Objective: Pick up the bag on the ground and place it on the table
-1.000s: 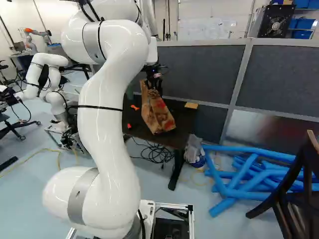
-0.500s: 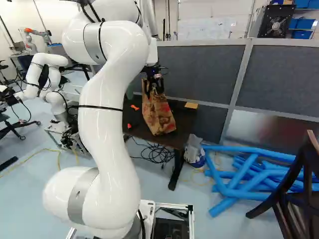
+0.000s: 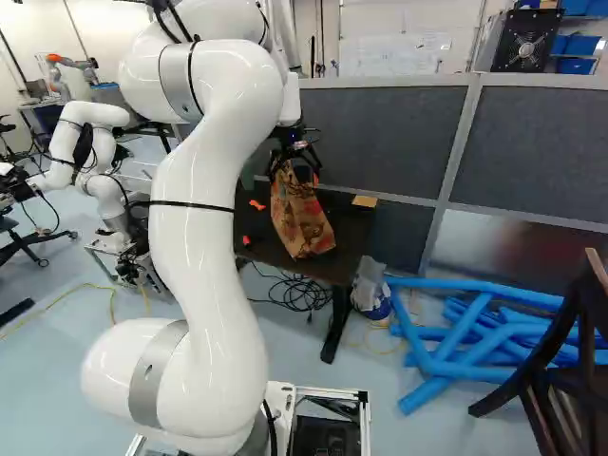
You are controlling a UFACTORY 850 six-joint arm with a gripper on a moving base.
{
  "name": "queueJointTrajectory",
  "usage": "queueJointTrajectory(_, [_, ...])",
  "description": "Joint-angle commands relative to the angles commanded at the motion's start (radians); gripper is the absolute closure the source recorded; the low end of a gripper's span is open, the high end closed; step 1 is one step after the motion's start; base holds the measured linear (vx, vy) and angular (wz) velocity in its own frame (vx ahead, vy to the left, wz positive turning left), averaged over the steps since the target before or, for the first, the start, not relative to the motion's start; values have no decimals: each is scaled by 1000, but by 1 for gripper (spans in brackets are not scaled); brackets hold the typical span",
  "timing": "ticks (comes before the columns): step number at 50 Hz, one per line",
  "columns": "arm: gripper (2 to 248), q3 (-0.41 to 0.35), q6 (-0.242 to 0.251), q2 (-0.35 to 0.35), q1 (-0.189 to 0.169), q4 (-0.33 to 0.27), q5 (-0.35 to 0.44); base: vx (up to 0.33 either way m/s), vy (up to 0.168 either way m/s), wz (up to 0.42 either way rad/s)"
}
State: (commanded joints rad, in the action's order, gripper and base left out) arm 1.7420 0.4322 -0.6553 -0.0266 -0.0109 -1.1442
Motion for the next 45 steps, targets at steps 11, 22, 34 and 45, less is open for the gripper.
queueJointTrajectory(11, [3, -4, 0, 20, 0, 0, 0, 0, 0, 0])
queueJointTrajectory(22, [3, -8, 0, 48, 0, 0, -7, 0, 0, 0])
queueJointTrajectory(34, [3, -17, 0, 83, 0, 0, -36, 0, 0, 0])
queueJointTrajectory(45, [3, -37, 0, 124, 0, 0, -70, 0, 0, 0])
